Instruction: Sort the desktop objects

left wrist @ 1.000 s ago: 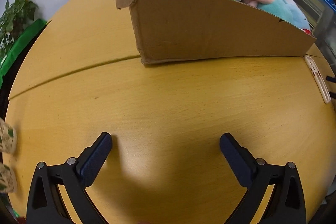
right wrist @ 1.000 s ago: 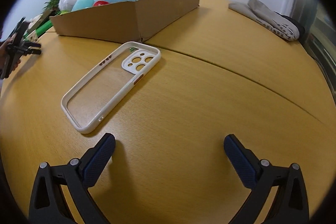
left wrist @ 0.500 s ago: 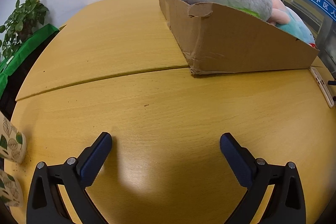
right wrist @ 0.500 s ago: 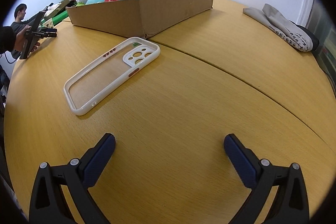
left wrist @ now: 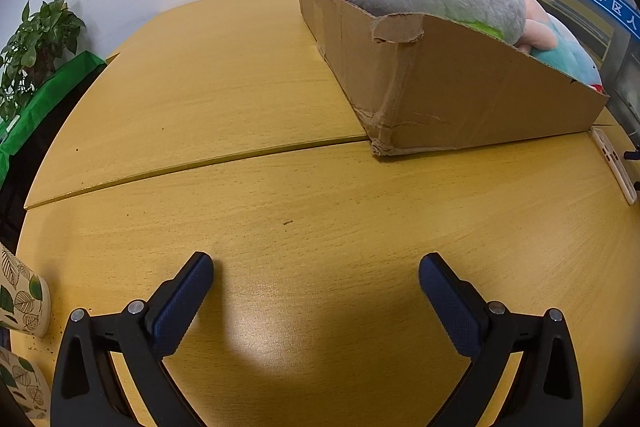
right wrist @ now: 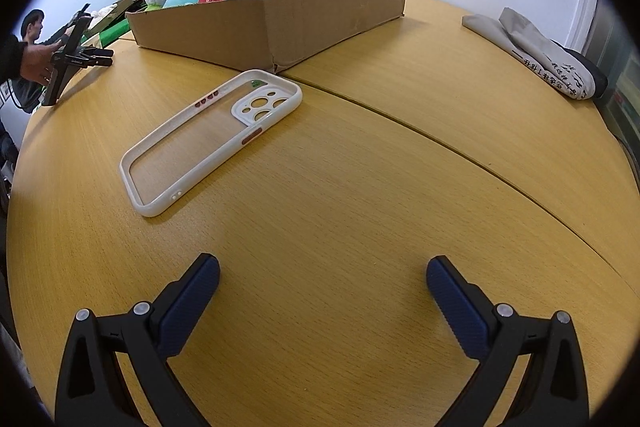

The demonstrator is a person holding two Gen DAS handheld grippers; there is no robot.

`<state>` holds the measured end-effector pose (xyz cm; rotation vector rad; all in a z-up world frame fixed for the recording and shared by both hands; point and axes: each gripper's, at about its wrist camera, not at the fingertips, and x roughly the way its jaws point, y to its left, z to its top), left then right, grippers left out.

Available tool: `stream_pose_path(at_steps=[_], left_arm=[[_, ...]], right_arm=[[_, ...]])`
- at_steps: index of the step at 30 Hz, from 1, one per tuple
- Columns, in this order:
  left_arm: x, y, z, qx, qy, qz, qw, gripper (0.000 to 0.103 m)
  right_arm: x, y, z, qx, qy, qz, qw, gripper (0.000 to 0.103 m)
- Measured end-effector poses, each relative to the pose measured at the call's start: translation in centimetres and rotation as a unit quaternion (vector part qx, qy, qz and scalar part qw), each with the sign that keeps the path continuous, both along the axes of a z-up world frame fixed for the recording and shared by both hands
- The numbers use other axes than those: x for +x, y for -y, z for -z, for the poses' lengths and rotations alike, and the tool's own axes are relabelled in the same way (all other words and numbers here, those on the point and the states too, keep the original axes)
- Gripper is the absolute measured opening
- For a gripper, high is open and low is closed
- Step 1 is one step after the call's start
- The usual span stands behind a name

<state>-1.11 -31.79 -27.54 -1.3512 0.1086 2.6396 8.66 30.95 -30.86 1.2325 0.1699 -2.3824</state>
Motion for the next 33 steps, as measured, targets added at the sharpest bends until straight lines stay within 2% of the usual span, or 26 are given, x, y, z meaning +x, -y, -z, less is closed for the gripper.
stream_pose_path(at_steps=[8, 31, 33], left_arm=[[0.4, -1.0, -1.9, 0.001, -0.002, 0.000, 1.0000, 0.103], [0.8, -0.4, -2.2, 0.002, -0.002, 0.000, 1.0000, 0.103], [-0.4, -0.5, -2.2, 0.002, -0.001, 0.001, 1.0000, 0.103]], right_arm=[[0.1, 0.0, 0.1, 0.000, -0.002, 0.000, 1.000, 0.103], [0.0, 0.0, 0.1, 0.000, 0.000, 0.000, 1.000, 0.103], [0.0, 0.0, 0.1, 0.000, 0.000, 0.000, 1.000, 0.103]])
